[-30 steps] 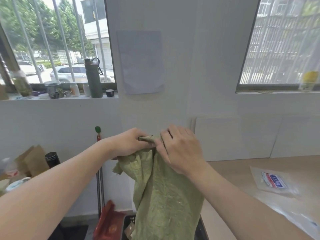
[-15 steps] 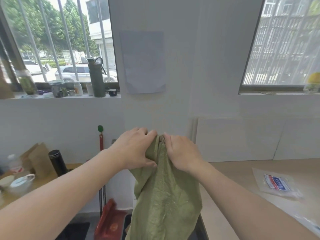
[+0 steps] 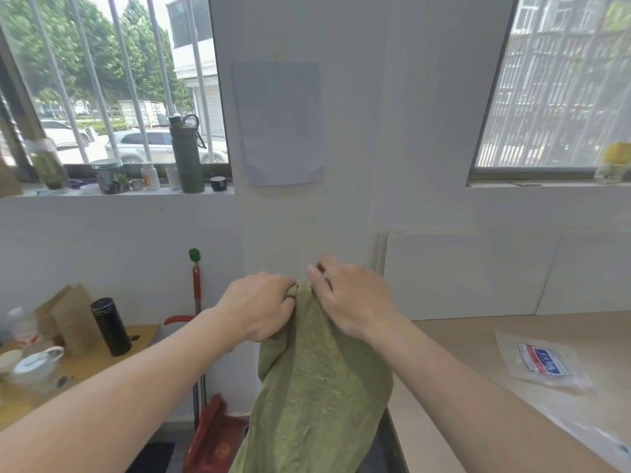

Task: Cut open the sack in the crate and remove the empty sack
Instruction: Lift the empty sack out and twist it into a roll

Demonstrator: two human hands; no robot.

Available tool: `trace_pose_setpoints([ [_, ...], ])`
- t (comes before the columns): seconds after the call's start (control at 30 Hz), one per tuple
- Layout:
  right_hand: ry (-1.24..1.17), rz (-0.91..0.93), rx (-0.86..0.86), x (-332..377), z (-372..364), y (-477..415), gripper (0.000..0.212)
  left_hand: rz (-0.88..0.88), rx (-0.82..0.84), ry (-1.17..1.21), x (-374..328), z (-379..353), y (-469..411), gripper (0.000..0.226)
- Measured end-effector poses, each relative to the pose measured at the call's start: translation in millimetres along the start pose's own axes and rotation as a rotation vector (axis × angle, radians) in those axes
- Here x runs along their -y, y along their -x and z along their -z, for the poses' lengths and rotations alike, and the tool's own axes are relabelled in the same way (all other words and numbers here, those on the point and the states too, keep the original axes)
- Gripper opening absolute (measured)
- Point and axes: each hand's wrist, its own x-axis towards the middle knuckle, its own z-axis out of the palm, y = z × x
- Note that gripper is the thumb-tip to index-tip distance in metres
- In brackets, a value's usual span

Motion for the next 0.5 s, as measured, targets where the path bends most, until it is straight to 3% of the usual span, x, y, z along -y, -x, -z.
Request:
trace_pose_setpoints([
  [0.1, 0.227, 0.143, -0.127, -2.0, -4.3, 4.4, 0.046, 0.142, 0.101, 0.34, 3.1, 4.2, -8.7, 0.025],
  [0.23, 0.275, 0.162, -0.195, -4.2, -10.1, 6.8, 0.045, 0.288, 0.167, 0.729, 2.4, 16.0, -14.1, 0.021],
  [0.4, 0.28, 0.172, -0.291, -8.2, -12.4, 1.5, 0.044, 0.283, 0.272, 0.904, -4.2, 31.4, -11.6, 0.029],
  [0.5, 0.281, 0.227, -0.339, -10.2, -11.4, -0.7, 0.041, 0.269, 0.306, 0.919, -2.6, 35.6, -9.4, 0.018],
])
